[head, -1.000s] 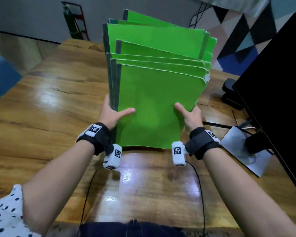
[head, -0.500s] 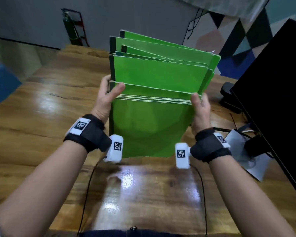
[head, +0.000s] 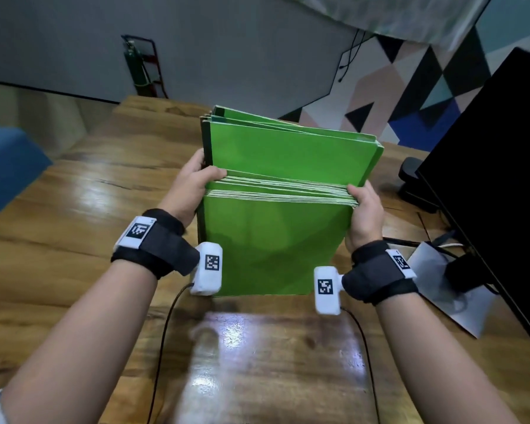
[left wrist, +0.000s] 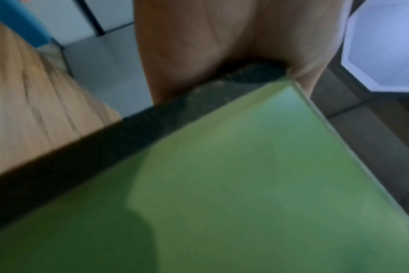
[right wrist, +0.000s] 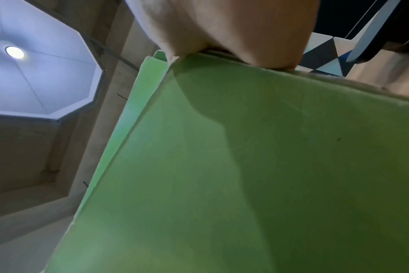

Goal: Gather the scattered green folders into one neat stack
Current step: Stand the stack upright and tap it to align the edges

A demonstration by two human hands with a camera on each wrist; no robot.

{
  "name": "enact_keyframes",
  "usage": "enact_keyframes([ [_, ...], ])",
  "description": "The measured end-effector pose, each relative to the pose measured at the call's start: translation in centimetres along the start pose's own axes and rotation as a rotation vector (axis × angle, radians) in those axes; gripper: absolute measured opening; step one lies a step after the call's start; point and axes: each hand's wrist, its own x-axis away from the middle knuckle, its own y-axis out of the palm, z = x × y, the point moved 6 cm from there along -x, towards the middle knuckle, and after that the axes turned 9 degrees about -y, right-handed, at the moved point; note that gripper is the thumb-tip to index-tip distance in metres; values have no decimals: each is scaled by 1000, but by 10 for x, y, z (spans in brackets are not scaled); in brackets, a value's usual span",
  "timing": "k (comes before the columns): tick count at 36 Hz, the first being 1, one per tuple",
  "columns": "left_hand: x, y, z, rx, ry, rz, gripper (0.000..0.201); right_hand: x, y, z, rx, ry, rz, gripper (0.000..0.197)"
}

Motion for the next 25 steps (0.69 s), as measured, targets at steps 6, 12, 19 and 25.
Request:
enact_keyframes([
  [6,0,-1,4,-22,49,38,36,-6,5,-19,-15,-25,-125,44],
  [12,5,2,8,-4,130,42,46,-36,14,-67,9,-114,-63,40],
  [19,10,4,8,-7,168,40,31,-46,11,-58,177,-72,4,31],
  [25,5,-2,6,-19,61,111,22,-27,6,-40,24,51,-151,54],
])
